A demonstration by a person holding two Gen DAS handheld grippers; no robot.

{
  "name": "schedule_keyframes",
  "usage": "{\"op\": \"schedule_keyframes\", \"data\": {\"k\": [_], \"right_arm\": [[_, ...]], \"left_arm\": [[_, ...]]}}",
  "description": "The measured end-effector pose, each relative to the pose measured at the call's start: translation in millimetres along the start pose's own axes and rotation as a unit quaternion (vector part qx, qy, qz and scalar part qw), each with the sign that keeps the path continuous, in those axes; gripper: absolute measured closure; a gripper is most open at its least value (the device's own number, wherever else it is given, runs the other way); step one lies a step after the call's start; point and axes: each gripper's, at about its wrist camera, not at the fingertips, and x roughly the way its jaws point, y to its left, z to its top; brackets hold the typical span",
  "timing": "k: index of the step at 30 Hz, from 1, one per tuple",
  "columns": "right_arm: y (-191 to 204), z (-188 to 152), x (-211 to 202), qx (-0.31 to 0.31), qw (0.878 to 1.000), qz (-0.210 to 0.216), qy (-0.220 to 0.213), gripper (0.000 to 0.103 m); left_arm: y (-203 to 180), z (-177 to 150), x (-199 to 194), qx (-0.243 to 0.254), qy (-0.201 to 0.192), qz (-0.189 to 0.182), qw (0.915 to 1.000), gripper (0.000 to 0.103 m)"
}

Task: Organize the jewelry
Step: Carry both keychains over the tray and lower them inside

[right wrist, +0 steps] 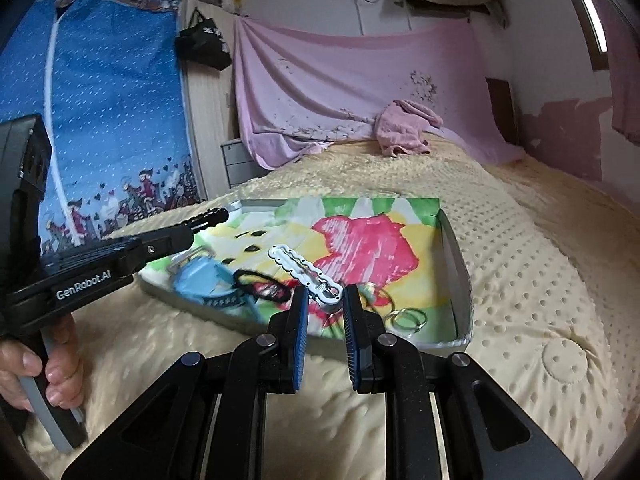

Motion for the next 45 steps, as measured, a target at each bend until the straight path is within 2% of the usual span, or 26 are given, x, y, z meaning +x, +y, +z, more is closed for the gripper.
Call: {"op": "schedule_keyframes", "data": {"k": [4, 9, 15, 22, 26, 35, 37, 39, 45], "right_arm": [[-8.4, 11.1, 16.3, 0.021, 1.000, -0.008, 0.005, 0.088], [-12.8, 17.6, 48.3, 0.029, 0.999, -0.013, 0.036, 0.088], [-4.9, 16.7, 83.5, 0.017, 0.997, -0.016, 0.071, 0.088], [3.8, 13.9, 104.7, -0.001, 0.994, -0.032, 0.109, 0.087], [3.3, 15.3, 107.8, 0.001, 0.993, -0.036, 0.114, 0.087], [-5.3, 13.3, 103.7, 0.021, 0.993, -0.027, 0.109, 0.084], [-6.7, 12.8, 101.4, 0.024, 0.994, -0.026, 0.105, 0.073], [-8.6, 12.7, 98.8, 0.028, 0.994, -0.028, 0.100, 0.068], [-14.0, 13.2, 91.9, 0.038, 0.995, -0.032, 0.086, 0.068]], "left_arm": [[4.6, 9.0, 24.0, -0.019, 0.033, -0.003, 0.9993, 0.099], [13.4, 14.9, 54.1, -0.044, 0.093, -0.020, 0.9945, 0.099], [12.2, 18.6, 79.7, -0.023, 0.139, 0.000, 0.9900, 0.099], [19.5, 14.0, 98.1, -0.039, 0.183, 0.009, 0.9823, 0.099], [15.1, 12.9, 96.8, -0.030, 0.186, 0.012, 0.9820, 0.098], [19.1, 11.1, 89.2, -0.046, 0.176, 0.011, 0.9832, 0.099], [19.1, 11.2, 86.9, -0.045, 0.169, 0.012, 0.9845, 0.098], [19.8, 11.3, 84.1, -0.045, 0.162, 0.013, 0.9857, 0.098], [22.3, 11.9, 74.5, -0.051, 0.136, 0.009, 0.9893, 0.098]]}}
